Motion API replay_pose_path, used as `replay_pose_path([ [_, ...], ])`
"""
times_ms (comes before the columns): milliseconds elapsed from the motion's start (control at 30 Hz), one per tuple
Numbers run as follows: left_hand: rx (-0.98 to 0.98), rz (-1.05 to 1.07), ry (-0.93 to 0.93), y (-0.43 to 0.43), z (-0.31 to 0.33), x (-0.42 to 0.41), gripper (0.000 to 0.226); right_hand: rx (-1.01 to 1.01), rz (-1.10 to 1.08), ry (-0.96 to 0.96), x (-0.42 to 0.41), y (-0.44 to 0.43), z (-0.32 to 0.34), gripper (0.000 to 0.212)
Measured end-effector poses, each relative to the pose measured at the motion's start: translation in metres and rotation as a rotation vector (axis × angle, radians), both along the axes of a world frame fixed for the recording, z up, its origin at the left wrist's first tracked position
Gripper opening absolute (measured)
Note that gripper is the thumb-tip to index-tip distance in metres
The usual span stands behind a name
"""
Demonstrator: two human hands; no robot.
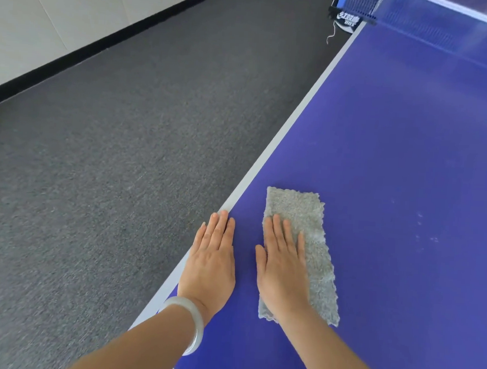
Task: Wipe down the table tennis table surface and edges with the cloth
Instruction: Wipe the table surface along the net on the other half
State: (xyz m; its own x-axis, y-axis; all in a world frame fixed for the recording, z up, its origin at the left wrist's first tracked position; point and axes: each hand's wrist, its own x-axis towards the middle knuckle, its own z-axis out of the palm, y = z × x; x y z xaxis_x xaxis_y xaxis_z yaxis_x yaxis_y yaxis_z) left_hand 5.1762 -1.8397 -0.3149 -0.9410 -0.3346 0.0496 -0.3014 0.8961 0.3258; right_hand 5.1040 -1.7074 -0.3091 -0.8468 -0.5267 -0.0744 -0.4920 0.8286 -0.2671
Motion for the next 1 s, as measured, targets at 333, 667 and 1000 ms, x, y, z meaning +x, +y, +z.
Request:
replay_pose_path([
  [333,-0.058,-0.001,-0.053,0.000,0.001,0.000,0.059,0.127,0.124,0.074,-0.086,0.000,-0.001,0.060],
  [667,-0.088,0.021,-0.115,0.006,0.012,-0.002,0.062,0.085,0.356,0.123,-0.112,0.042,-0.005,0.056],
  [1000,-0.082,0.048,-0.125,0.008,0.014,-0.005,0.059,0.040,0.211,0.088,-0.099,0.005,-0.004,0.061],
])
